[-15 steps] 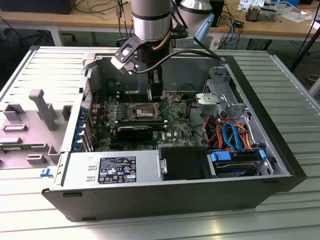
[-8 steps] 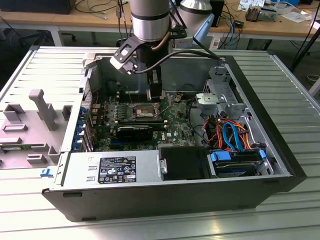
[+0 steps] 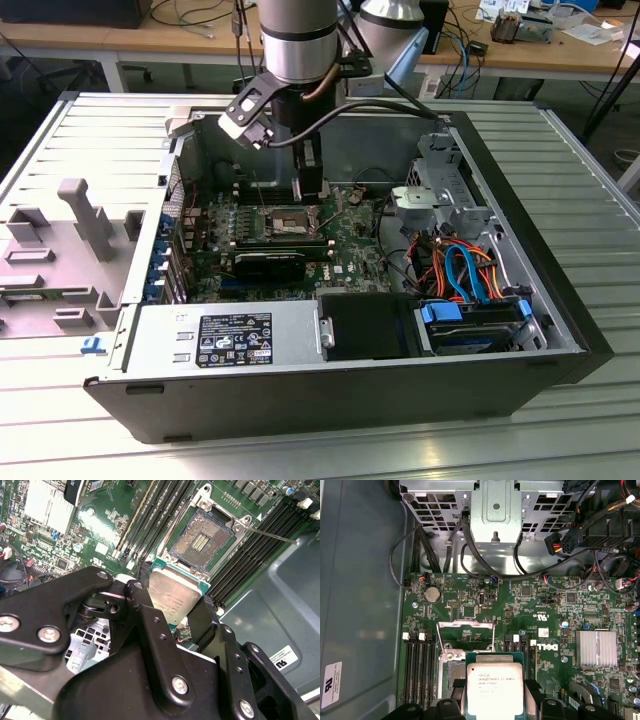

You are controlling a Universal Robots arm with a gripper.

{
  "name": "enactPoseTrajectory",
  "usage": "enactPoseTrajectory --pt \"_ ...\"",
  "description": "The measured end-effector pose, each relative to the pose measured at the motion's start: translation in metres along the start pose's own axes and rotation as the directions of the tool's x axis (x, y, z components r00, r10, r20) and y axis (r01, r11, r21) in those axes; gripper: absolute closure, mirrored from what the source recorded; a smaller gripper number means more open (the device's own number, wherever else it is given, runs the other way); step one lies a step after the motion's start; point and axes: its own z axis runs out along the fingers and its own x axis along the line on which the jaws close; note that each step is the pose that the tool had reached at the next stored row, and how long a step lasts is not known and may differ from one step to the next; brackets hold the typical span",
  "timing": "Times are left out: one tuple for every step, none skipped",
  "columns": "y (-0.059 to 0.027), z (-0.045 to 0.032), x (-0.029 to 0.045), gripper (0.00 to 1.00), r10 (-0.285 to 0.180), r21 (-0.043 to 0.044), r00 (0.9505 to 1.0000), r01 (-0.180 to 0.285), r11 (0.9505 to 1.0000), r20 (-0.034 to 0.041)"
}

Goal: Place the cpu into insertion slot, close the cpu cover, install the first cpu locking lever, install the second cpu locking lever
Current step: 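Place the cpu into insertion slot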

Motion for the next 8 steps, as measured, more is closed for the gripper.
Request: enactPoseTrajectory --pt "-0.0002 0.0 0.0 0.45 0.0 0.0 1.0 0.0 1.0 0.0" --pt "-0.0007 0.0 0.0 0.45 0.0 0.0 1.0 0.0 1.0 0.0" --pt "-0.0009 0.0001 0.0 0.45 0.0 0.0 1.0 0.0 1.0 0.0" --pt "-0.0012 0.0001 0.0 0.45 0.0 0.0 1.0 0.0 1.0 0.0" --pt "-0.0014 0.0 0.0 0.45 0.0 0.0001 1.0 0.0 1.0 0.0001" --pt "-0.0016 0.0001 0.0 0.45 0.0 0.0 1.0 0.0 1.0 0.0" --pt "-0.0019 0.0001 0.0001 0.45 0.0 0.0 1.0 0.0 1.0 0.0" --pt "-0.0021 0.0001 0.0001 0.45 0.0 0.0 1.0 0.0 1.0 0.0"
